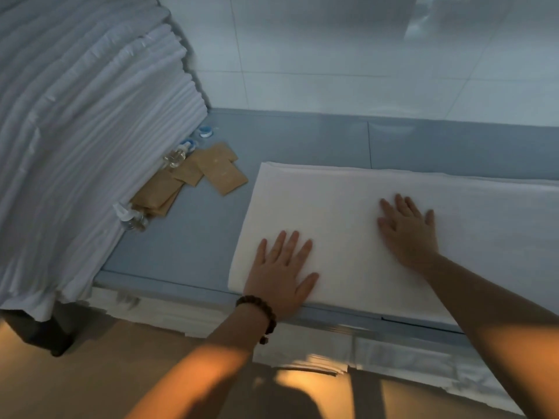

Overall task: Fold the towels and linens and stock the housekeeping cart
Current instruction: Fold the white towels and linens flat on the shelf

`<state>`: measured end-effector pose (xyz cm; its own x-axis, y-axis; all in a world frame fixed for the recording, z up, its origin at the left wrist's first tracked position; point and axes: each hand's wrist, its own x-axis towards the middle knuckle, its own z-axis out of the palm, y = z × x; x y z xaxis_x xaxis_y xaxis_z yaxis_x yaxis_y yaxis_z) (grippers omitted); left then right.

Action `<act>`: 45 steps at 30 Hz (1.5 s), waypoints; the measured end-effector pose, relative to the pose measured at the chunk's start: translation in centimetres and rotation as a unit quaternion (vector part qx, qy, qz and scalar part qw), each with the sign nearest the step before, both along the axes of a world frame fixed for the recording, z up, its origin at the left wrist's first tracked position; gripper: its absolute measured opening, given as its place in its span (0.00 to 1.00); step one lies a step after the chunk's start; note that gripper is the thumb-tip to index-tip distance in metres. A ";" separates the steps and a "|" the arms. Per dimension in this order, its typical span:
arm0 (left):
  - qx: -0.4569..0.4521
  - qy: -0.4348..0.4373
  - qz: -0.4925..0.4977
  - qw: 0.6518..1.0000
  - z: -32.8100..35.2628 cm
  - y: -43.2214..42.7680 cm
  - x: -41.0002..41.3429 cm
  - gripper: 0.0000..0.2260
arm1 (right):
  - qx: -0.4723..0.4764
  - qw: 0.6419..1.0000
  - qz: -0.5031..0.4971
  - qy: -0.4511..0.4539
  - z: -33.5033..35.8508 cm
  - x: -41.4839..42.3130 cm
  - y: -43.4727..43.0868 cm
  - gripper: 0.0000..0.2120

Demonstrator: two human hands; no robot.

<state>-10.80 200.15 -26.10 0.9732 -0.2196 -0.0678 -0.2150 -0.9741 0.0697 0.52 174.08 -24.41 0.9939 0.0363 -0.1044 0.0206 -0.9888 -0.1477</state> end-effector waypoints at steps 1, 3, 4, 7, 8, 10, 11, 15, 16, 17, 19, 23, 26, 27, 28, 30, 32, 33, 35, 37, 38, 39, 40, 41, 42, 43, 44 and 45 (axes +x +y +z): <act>0.007 -0.005 0.013 1.000 -0.2 0.5 -0.2 0.30 | 0.010 1.000 0.004 0.014 0.4 -0.3 0.0 0.25; 0.014 -0.011 0.024 1.000 -0.3 1.2 -0.4 0.32 | 0.039 0.999 0.015 0.027 1.2 -1.6 1.0 0.25; 0.015 -0.010 0.025 1.000 -0.4 1.4 -0.5 0.33 | 0.053 0.998 0.034 0.017 1.2 -2.8 1.9 0.25; 0.022 -0.011 0.029 0.999 -0.5 1.2 -0.6 0.33 | 0.060 0.988 0.140 -0.027 0.2 -7.9 6.1 0.25; 0.024 -0.013 0.029 0.999 -0.6 1.2 -0.7 0.33 | 0.042 0.985 0.164 -0.027 -0.4 -9.2 7.2 0.26; 0.017 -0.023 0.032 0.999 -0.7 1.3 -0.8 0.32 | 0.008 0.985 0.169 -0.029 -1.2 -10.6 7.8 0.25; 0.010 -0.025 0.035 0.999 -0.7 1.3 -0.9 0.32 | -0.002 0.987 0.157 -0.034 -1.4 -10.7 7.2 0.25; 0.012 -0.019 0.046 0.999 -0.6 1.1 -1.0 0.33 | -0.013 0.994 0.096 -0.056 -1.5 -11.3 1.1 0.26; 0.015 -0.016 0.048 0.999 -0.6 1.0 -1.0 0.33 | -0.018 0.995 0.080 -0.060 -1.5 -11.6 -0.9 0.26; 0.016 -0.013 0.050 0.999 -0.6 0.9 -1.1 0.33 | -0.024 0.996 0.072 -0.057 -1.3 -11.8 -2.8 0.27; 0.014 -0.005 0.051 0.999 -0.6 0.2 -1.3 0.33 | -0.041 0.995 0.079 -0.045 -1.0 -12.0 -5.9 0.26; 0.028 0.023 0.080 0.996 -0.1 -2.1 -1.3 0.36 | -0.059 0.995 0.081 -0.004 -0.2 -11.2 -7.2 0.25; 0.007 0.031 0.054 0.998 0.4 -5.1 -1.6 0.39 | -0.051 0.990 0.130 0.034 0.1 -12.1 -6.7 0.29; 0.007 0.035 0.016 0.999 0.3 -6.3 -1.8 0.39 | -0.059 0.983 0.169 0.044 0.1 -12.6 -6.7 0.32; 0.012 0.036 -0.020 0.999 0.1 -7.5 -2.1 0.39 | -0.068 0.976 0.202 0.049 0.0 -13.2 -6.8 0.34; 0.028 0.034 -0.054 0.998 -0.1 -9.3 -2.4 0.40 | -0.086 0.968 0.233 0.034 -0.1 -13.9 -7.2 0.34; 0.041 0.036 -0.058 0.997 0.0 -10.3 -2.2 0.41 | -0.115 0.960 0.254 -0.004 0.6 -14.1 -7.1 0.33; 0.046 0.038 -0.060 0.996 0.1 -10.7 -2.1 0.40 | -0.139 0.953 0.266 -0.025 1.0 -14.0 -6.8 0.30; 0.052 0.041 -0.065 0.996 0.4 -11.5 -2.0 0.38 | -0.181 0.936 0.290 -0.078 1.3 -13.8 -6.4 0.24; 0.068 0.052 -0.075 0.994 0.9 -12.4 -1.7 0.34 | -0.183 0.926 0.306 -0.127 1.2 -13.6 -6.5 0.21; 0.079 0.063 -0.081 0.992 1.2 -12.8 -1.6 0.33 | -0.171 0.924 0.307 -0.148 1.2 -13.5 -6.5 0.21; 0.089 0.073 -0.085 0.990 1.5 -13.2 -1.4 0.32 | -0.160 0.924 0.306 -0.162 1.2 -13.5 -6.5 0.21; 0.097 0.077 -0.089 0.988 1.6 -13.6 -1.3 0.31 | -0.142 0.928 0.301 -0.170 1.3 -13.6 -6.1 0.21; 0.101 0.078 -0.093 0.987 1.8 -13.8 -1.3 0.30 | -0.127 0.936 0.289 -0.158 1.4 -13.7 -5.4 0.24; 0.101 0.077 -0.095 0.987 1.9 -13.8 -1.4 0.29 | -0.124 0.944 0.275 -0.135 1.5 -13.8 -4.3 0.27; 0.097 0.077 -0.096 0.988 1.9 -13.7 -1.5 0.27 | -0.134 0.951 0.258 -0.104 1.5 -13.8 -3.1 0.30; 0.094 0.073 -0.096 0.988 1.8 -13.4 -1.6 0.26 | -0.150 0.957 0.236 -0.081 1.5 -13.7 -2.0 0.31; 0.092 0.066 -0.095 0.989 1.7 -13.0 -1.7 0.25 | -0.157 0.960 0.223 -0.065 1.3 -13.6 -1.1 0.29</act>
<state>-12.51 187.18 -24.38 0.8952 -0.3705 -0.2476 -0.3969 -0.9155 -0.0650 -13.12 172.95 -23.13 0.8925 0.4475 -0.0564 0.4496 -0.8731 0.1884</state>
